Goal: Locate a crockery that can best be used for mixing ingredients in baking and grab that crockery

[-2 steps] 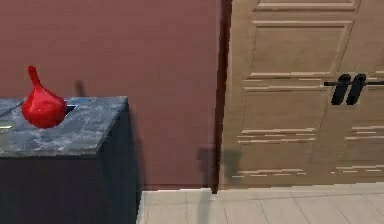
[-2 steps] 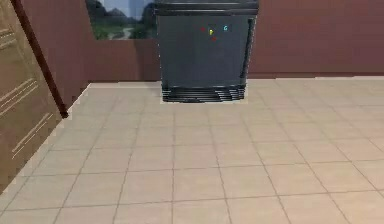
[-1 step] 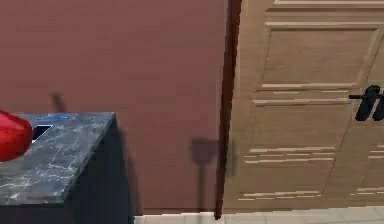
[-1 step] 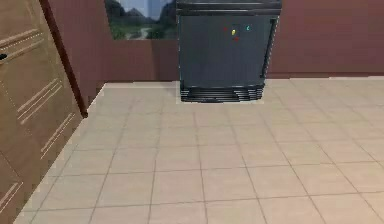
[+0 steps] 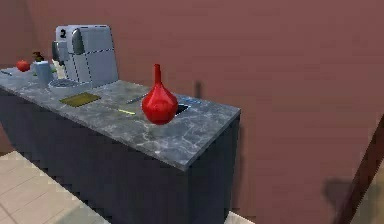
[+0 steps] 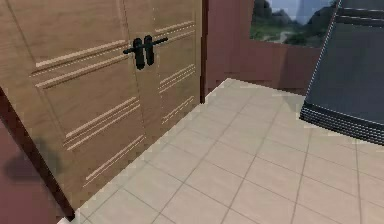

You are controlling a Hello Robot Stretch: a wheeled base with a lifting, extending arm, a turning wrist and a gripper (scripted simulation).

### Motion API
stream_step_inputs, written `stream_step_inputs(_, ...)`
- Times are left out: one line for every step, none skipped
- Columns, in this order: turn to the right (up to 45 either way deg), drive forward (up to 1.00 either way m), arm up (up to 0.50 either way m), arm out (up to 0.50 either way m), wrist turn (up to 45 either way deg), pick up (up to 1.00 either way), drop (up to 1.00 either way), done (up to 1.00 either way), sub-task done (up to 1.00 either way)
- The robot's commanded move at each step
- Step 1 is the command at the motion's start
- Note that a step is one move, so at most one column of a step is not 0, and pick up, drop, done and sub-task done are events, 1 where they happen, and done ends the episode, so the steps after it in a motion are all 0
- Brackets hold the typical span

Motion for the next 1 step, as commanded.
stream_step_inputs(0.0, 0.2, 0.0, 0.0, 0.0, 0.0, 0.0, 0.0, 0.0)
